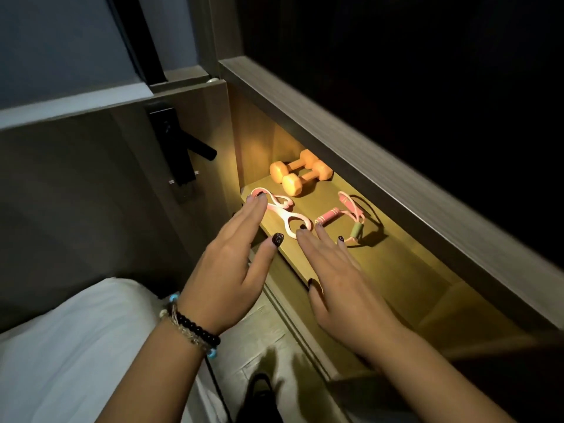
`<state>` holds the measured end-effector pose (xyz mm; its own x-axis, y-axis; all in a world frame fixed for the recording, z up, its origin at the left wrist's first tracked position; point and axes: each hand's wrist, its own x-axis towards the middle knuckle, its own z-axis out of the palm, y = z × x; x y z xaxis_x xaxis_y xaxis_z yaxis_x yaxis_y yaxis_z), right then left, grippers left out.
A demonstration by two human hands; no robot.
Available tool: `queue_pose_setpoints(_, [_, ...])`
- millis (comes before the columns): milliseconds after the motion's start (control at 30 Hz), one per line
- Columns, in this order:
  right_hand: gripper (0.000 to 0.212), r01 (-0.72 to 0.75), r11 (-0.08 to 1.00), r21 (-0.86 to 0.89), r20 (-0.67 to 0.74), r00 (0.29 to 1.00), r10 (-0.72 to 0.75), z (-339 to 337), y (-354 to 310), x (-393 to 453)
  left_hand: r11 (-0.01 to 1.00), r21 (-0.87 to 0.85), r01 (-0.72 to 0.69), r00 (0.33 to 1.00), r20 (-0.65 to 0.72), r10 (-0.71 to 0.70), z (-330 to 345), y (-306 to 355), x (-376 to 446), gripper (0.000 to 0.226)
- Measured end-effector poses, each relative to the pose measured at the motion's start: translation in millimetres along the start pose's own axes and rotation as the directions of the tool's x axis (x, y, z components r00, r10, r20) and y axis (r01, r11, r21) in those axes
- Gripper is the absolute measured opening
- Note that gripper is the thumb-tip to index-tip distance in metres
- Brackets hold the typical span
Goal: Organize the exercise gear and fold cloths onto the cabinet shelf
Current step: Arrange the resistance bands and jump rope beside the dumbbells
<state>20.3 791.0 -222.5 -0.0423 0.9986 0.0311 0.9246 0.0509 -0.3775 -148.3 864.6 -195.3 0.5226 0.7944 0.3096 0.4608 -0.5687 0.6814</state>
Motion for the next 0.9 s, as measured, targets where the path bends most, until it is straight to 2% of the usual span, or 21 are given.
queue_pose_setpoints(100, [0.077, 0.013, 1.0, -0.002, 0.013, 1.0, -0.013, -25.0, -24.7, -62.1, 0.999, -0.032, -0.017, 0.999, -0.034, 0.016, -1.6, 48.1, -34.0, 0.057])
queue_pose_setpoints(200, [0.076, -0.011, 0.998, -0.057, 0.029, 0.999, 0.013, -47.6, -31.7, -116.4, 0.998, -0.034, -0.061, 0.998, -0.008, 0.06, 0.7, 89.1, -61.1, 0.062])
queue_pose_setpoints(333, [0.078, -0.176, 0.978, -0.113, 0.03, 0.983, 0.18, -78.1, -30.3, -173.7, 0.984, -0.039, -0.174, 0.98, 0.095, 0.177, 6.2, 131.5, -82.0, 0.064])
queue_pose_setpoints(400, [0.079, -0.249, 0.963, -0.101, 0.006, 0.968, 0.251, -91.4, -30.2, -201.1, 0.958, -0.023, -0.286, 0.947, 0.143, 0.287, 12.6, 152.6, -84.8, 0.063])
queue_pose_setpoints(533, [0.075, -0.391, 0.916, -0.087, -0.023, 0.92, 0.391, -120.3, -30.4, -258.6, 0.83, -0.003, -0.558, 0.814, 0.189, 0.549, 40.1, 191.8, -84.7, 0.058])
queue_pose_setpoints(667, [0.073, -0.555, 0.826, -0.095, -0.104, 0.831, 0.546, -143.0, -30.4, -313.0, 0.679, -0.154, -0.718, 0.648, 0.208, 0.732, 72.4, 225.0, -82.0, 0.055])
queue_pose_setpoints(767, [0.071, -0.683, 0.725, -0.087, -0.154, 0.729, 0.667, -151.9, -40.2, -352.0, 0.57, -0.269, -0.777, 0.518, 0.243, 0.82, 91.8, 251.4, -80.5, 0.055])
queue_pose_setpoints(900, [0.076, -0.834, 0.551, 0.035, -0.19, 0.535, 0.823, -147.1, -55.3, -395.0, 0.481, -0.399, -0.781, 0.321, 0.404, 0.857, 116.1, 271.9, -96.4, 0.057])
